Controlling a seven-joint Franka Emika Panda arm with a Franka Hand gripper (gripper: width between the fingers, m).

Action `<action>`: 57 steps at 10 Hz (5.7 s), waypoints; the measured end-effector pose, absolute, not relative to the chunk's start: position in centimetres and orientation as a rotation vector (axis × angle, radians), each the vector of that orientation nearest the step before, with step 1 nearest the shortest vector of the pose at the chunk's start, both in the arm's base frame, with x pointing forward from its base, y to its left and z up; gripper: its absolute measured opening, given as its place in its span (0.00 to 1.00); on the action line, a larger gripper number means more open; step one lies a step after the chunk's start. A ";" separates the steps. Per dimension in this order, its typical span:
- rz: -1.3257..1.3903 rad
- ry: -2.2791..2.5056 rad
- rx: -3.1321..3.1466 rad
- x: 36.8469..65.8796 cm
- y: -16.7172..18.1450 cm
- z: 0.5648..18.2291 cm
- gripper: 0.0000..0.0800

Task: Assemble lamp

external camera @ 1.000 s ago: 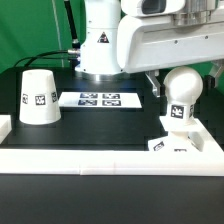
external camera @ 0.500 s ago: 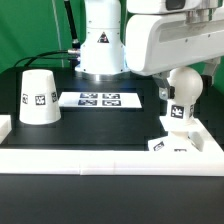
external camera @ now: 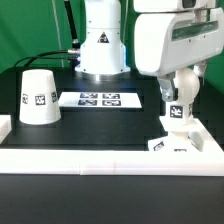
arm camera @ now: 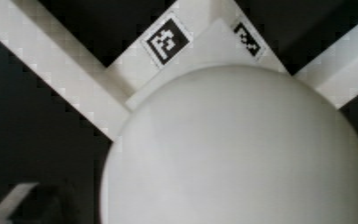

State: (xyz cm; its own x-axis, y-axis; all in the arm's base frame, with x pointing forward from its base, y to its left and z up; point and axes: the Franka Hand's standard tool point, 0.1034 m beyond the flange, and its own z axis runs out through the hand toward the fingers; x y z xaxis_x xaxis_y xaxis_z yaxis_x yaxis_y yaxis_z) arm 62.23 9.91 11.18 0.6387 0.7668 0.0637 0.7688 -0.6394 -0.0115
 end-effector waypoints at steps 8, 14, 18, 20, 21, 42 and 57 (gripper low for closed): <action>-0.031 -1.799 -2.605 62.0 9.5 10.7 0.86; -0.032 -1.799 -2.605 62.1 9.5 10.8 0.71; -0.033 -1.778 -2.619 62.1 9.5 10.8 0.71; -0.033 -1.753 -2.636 62.1 9.5 10.8 0.72; -0.037 -1.646 -2.700 62.1 9.5 10.7 0.72; 0.000 1.184 -2.920 61.5 9.2 10.5 0.72; 0.205 2.344 -1.980 61.2 9.8 10.7 0.72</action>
Offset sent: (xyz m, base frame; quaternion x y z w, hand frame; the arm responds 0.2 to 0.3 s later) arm -0.0052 0.0035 -0.0027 0.0036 -0.0268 -0.1280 0.9914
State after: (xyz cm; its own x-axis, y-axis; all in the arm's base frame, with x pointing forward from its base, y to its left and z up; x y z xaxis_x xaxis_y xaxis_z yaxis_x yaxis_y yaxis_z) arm 61.18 9.79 10.69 -0.1697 -0.9760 -0.1368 -0.9849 0.1630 0.0585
